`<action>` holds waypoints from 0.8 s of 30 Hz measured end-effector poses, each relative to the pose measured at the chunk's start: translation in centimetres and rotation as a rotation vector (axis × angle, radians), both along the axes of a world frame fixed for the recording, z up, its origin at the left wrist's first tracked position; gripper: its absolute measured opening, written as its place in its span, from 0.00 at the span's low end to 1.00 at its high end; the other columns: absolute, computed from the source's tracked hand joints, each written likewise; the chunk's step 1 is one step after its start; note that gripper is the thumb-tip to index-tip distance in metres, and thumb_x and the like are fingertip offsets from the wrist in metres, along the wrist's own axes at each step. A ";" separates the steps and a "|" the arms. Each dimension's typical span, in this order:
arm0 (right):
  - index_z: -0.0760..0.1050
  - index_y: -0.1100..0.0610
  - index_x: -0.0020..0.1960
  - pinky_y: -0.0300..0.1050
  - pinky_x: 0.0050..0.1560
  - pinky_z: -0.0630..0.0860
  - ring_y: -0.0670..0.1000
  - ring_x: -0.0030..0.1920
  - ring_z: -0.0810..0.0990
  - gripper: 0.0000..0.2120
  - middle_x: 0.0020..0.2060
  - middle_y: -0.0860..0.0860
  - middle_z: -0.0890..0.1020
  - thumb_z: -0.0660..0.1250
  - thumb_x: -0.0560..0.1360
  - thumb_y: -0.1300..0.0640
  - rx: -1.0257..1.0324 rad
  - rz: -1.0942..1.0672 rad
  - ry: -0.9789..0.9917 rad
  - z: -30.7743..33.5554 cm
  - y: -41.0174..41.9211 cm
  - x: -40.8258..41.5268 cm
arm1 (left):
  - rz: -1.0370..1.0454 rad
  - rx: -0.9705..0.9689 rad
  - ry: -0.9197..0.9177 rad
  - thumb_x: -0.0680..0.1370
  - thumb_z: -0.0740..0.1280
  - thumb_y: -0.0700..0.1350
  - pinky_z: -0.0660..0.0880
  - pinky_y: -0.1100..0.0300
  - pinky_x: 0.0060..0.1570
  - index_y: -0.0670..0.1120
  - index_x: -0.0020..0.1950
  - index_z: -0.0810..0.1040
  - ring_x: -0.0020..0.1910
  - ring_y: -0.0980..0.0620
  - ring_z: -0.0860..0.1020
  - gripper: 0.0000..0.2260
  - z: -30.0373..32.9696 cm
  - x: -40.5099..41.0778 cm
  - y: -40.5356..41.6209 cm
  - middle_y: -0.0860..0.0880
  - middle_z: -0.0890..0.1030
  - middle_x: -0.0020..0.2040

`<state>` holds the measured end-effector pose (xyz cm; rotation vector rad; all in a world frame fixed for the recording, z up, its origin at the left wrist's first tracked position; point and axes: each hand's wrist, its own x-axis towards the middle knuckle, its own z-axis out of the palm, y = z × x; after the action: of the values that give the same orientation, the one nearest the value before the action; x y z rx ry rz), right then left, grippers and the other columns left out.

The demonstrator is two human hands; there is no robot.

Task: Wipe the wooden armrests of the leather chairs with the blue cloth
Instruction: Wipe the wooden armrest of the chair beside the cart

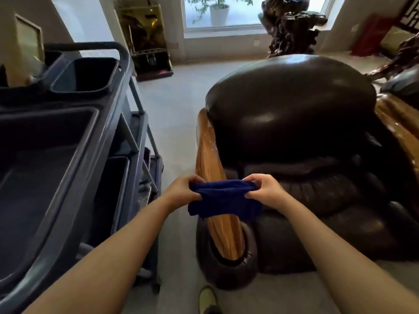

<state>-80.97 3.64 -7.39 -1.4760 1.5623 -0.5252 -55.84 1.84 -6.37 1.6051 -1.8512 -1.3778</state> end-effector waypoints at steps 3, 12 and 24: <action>0.76 0.44 0.47 0.46 0.45 0.81 0.47 0.45 0.82 0.17 0.43 0.49 0.83 0.71 0.68 0.64 0.052 0.010 -0.014 -2.8 -2.7 -1.2 | 0.028 0.060 0.004 0.68 0.68 0.34 0.75 0.68 0.39 0.53 0.47 0.75 0.46 0.55 0.78 0.16 -2.5 -1.3 -2.0 0.50 0.79 0.46; 0.76 0.44 0.48 0.44 0.45 0.81 0.47 0.45 0.81 0.15 0.44 0.48 0.82 0.71 0.68 0.62 0.165 0.070 -0.046 -12.9 -12.4 -2.8 | 0.115 0.150 -0.091 0.68 0.67 0.32 0.75 0.68 0.39 0.46 0.51 0.77 0.46 0.54 0.78 0.14 -11.0 -3.7 -9.9 0.49 0.79 0.46; 0.68 0.53 0.66 0.40 0.57 0.69 0.52 0.62 0.72 0.24 0.58 0.51 0.75 0.68 0.71 0.61 -0.143 -0.192 0.017 -23.6 -23.8 -0.7 | 0.446 -0.178 -0.266 0.74 0.66 0.40 0.61 0.58 0.67 0.47 0.70 0.65 0.71 0.48 0.63 0.25 -21.7 -4.9 -20.3 0.46 0.66 0.70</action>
<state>-81.64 -20.19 -30.99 -1.4461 1.7195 -0.7508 -60.72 -18.50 -28.04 2.0212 -1.5566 -0.8211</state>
